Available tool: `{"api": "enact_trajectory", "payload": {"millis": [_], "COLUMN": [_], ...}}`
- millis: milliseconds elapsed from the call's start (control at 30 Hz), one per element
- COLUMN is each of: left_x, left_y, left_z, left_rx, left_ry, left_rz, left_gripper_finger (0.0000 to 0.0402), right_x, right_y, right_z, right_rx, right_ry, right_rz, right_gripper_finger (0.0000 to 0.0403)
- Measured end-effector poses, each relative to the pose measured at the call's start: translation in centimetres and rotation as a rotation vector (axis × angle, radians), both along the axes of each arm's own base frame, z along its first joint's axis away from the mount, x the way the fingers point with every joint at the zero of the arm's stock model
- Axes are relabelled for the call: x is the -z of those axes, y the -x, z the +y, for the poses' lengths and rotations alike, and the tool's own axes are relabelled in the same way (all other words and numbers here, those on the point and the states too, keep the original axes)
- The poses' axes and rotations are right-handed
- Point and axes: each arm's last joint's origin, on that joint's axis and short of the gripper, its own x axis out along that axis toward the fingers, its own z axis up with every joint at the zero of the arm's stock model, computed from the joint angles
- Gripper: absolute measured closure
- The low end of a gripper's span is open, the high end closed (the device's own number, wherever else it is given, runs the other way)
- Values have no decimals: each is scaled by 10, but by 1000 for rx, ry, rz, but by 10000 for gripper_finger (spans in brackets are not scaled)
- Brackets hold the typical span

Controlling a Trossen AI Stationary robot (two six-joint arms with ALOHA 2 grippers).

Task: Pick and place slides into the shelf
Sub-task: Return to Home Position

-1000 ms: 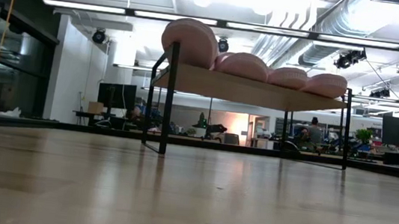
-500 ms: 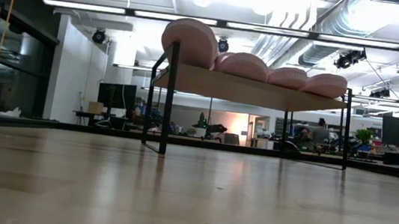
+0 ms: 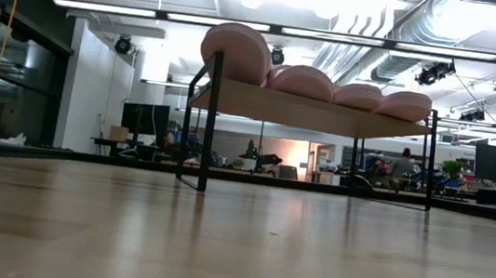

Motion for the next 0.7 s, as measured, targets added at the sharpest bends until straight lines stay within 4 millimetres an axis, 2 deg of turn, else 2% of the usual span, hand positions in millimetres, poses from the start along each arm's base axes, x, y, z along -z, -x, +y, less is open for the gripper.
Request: {"api": "enact_trajectory", "payload": {"millis": [333, 467, 700], "left_x": [19, 28, 40], "left_y": [4, 5, 21], "left_z": [2, 2, 10], "left_rx": [10, 3, -1], "left_ry": [29, 23, 87], "left_rz": [-12, -15, -78], "left_gripper_finger": [257, 257, 257], "right_x": [19, 33, 60], "right_y": [59, 76, 99], "right_z": [8, 10, 15], "right_rx": [-53, -26, 7], "right_ry": [25, 31, -25], "right_rz": [-286, -340, -404], "right_gripper_finger": [226, 226, 226]}}
